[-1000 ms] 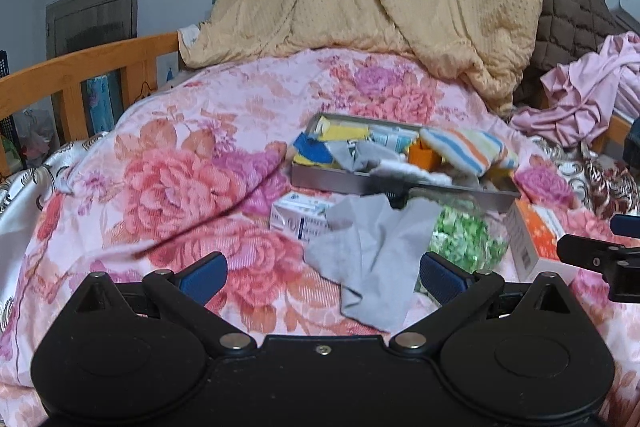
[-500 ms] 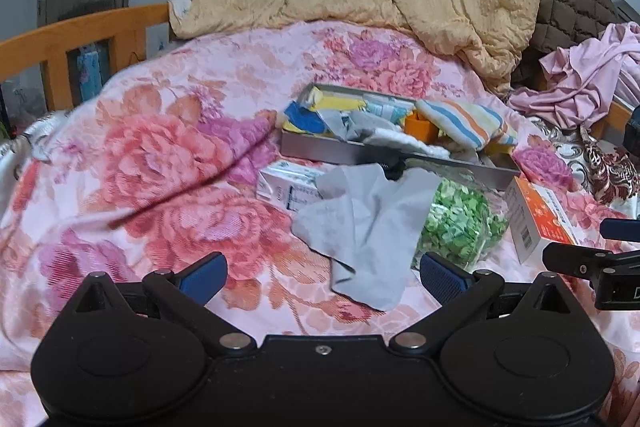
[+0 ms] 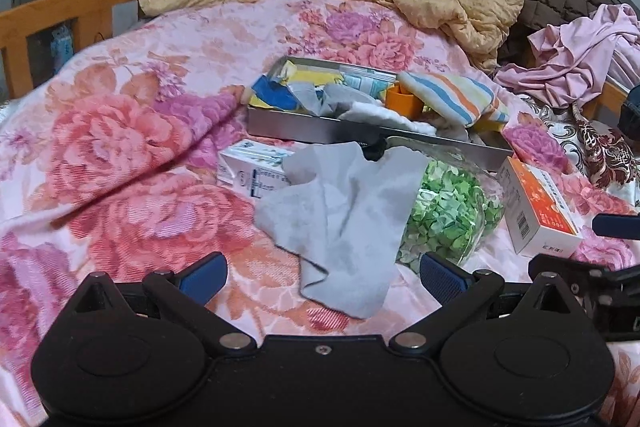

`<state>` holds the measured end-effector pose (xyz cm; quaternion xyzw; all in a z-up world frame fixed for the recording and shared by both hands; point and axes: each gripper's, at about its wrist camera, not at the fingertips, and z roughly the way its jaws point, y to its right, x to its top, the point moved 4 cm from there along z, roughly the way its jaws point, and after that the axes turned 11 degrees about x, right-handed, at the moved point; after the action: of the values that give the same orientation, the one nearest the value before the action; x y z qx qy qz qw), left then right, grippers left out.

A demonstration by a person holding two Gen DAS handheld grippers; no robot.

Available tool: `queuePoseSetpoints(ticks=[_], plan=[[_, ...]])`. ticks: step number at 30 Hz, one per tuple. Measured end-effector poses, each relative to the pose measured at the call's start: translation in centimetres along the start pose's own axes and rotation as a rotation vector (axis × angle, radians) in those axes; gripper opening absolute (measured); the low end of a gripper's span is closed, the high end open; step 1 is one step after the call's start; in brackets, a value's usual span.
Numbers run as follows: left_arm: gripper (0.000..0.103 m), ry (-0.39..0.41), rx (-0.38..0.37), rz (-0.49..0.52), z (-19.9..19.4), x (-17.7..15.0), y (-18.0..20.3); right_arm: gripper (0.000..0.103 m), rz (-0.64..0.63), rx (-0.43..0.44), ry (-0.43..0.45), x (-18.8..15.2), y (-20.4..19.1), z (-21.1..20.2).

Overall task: Organize soft objects
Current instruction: 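Grasp the grey cloth with the left tool while the right tool approaches the black striped sock, then lift the grey cloth with the left tool while the right tool grasps the black striped sock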

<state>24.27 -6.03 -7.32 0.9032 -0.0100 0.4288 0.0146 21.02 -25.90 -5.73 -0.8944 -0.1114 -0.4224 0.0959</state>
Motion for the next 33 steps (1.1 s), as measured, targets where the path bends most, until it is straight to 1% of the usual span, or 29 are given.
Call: queuePoseSetpoints(ticks=[6, 14, 19, 24, 26, 30, 32, 33], plan=[[0.102, -0.026, -0.017, 0.018, 2.0, 0.8, 0.8, 0.103, 0.018, -0.008, -0.001, 0.2, 0.3, 0.3], [0.102, -0.045, -0.032, 0.088, 3.7, 1.4, 1.3, 0.103, 0.015, -0.008, 0.025, 0.8, 0.5, 0.6], [0.101, -0.054, -0.046, 0.124, 4.5, 1.4, 1.3, 0.103, 0.007, -0.004, 0.055, 1.8, 0.6, 1.1], [0.093, -0.052, -0.067, 0.135, 5.2, 1.7, 1.4, 0.103, 0.006, 0.027, 0.082, 2.7, 0.6, 2.1], [0.086, -0.063, -0.078, 0.132, 5.6, 1.8, 1.4, 0.103, 0.01, 0.044, 0.088, 3.1, 0.8, 2.8], [0.076, -0.071, -0.103, 0.123, 6.2, 2.0, 1.2, 0.103, 0.034, 0.083, 0.112, 4.1, 1.4, 4.2], [0.063, -0.08, -0.104, 0.11, 6.5, 2.2, 0.9, 0.103, 0.047, 0.101, 0.121, 4.5, 1.7, 4.9], [0.059, -0.083, -0.1, 0.107, 6.7, 2.3, 0.8, 0.103, 0.053, 0.112, 0.124, 4.7, 1.9, 5.3]])
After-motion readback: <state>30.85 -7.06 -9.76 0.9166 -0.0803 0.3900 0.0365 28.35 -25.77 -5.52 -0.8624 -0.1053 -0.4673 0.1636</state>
